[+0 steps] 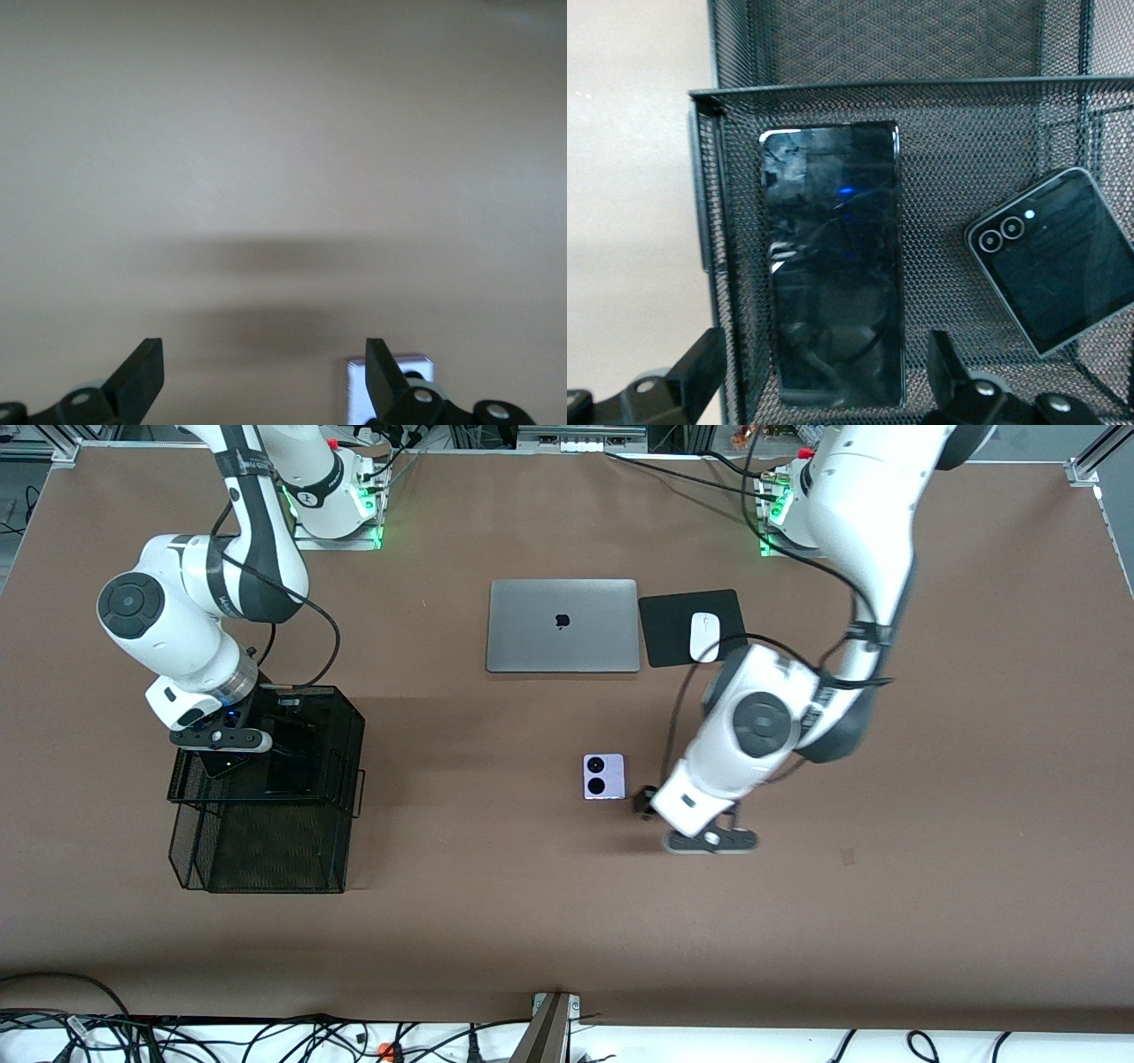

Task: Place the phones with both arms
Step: 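Reach the right gripper to the white phone while the left withdraws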

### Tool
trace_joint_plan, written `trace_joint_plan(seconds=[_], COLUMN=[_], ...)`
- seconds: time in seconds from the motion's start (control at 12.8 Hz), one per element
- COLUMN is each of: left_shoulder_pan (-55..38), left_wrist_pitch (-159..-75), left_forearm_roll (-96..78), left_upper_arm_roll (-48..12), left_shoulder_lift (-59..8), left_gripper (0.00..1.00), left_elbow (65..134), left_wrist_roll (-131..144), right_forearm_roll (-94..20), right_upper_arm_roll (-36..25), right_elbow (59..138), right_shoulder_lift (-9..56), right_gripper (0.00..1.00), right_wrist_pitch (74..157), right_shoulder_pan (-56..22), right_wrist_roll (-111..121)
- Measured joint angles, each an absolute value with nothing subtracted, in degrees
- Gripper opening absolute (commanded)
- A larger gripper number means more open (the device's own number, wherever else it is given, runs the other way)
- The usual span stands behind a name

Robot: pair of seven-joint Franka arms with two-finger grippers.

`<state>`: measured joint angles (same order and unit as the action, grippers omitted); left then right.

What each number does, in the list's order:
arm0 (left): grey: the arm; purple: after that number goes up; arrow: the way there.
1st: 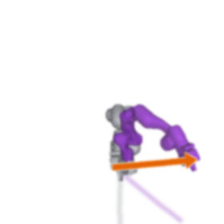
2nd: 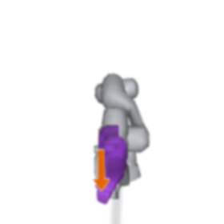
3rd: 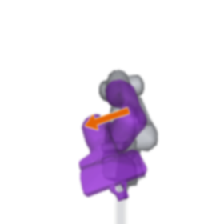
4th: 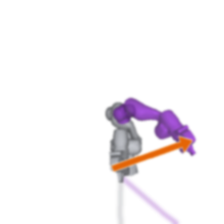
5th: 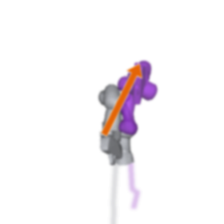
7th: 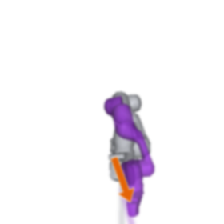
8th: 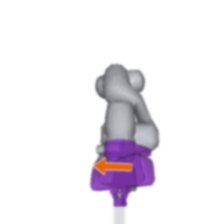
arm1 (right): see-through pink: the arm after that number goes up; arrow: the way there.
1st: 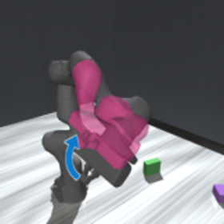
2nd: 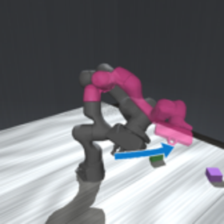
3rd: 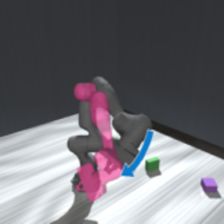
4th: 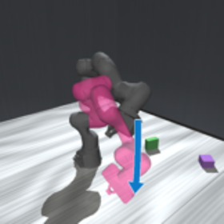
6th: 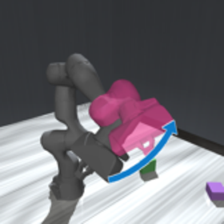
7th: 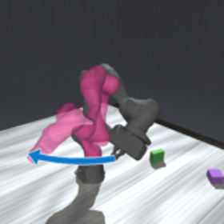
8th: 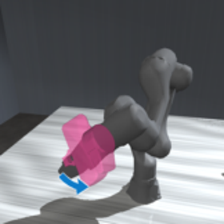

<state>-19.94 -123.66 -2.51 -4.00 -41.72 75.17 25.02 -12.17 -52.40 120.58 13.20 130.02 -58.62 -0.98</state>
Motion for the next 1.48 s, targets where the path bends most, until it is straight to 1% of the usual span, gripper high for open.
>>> trace_joint_plan(seconds=[0.08, 0.31, 0.47, 0.55, 0.7, 0.94, 1.25, 1.48], left_shoulder_pan=[-18.4, -14.2, -12.3, -11.8, -10.9, -9.9, -7.0, -3.5], left_wrist_pitch=[-121.4, -110.0, -103.9, -101.9, -99.2, -96.3, -91.9, -90.3], left_forearm_roll=[-2.5, -2.5, -2.5, -2.4, -0.8, 1.5, 2.0, 2.0], left_upper_arm_roll=[-4.0, -3.9, -3.9, -3.8, -3.7, -3.6, -3.3, -3.1], left_shoulder_lift=[-40.9, -37.6, -36.5, -36.3, -35.0, -31.7, -27.6, -22.5], left_gripper=[1.00, 1.00, 1.00, 1.00, 1.00, 1.00, 1.00, 1.00], left_elbow=[75.1, 74.9, 74.9, 74.9, 74.8, 74.7, 74.8, 76.5], left_wrist_roll=[23.8, 17.2, 12.9, 11.7, 10.0, 9.4, 5.4, 3.7], right_forearm_roll=[-12.2, -12.5, -12.6, -12.6, -12.6, -14.3, -18.1, -18.4], right_upper_arm_roll=[-52.4, -52.5, -51.7, -50.7, -46.7, -40.9, -35.8, -31.7], right_elbow=[118.7, 110.9, 105.9, 103.8, 99.5, 92.2, 80.5, 71.7], right_shoulder_lift=[13.2, 13.1, 13.1, 13.4, 15.2, 22.5, 35.3, 43.8], right_gripper=[1.00, 1.00, 1.00, 1.00, 1.00, 1.00, 1.00, 1.00], right_wrist_pitch=[127.5, 118.2, 113.4, 111.7, 110.3, 110.2, 110.9, 112.9], right_shoulder_pan=[-58.6, -58.7, -59.1, -59.6, -60.5, -61.5, -61.7, -61.7], right_wrist_roll=[-1.0, -2.5, -8.1, -12.0, -21.3, -33.9, -43.1, -47.5])
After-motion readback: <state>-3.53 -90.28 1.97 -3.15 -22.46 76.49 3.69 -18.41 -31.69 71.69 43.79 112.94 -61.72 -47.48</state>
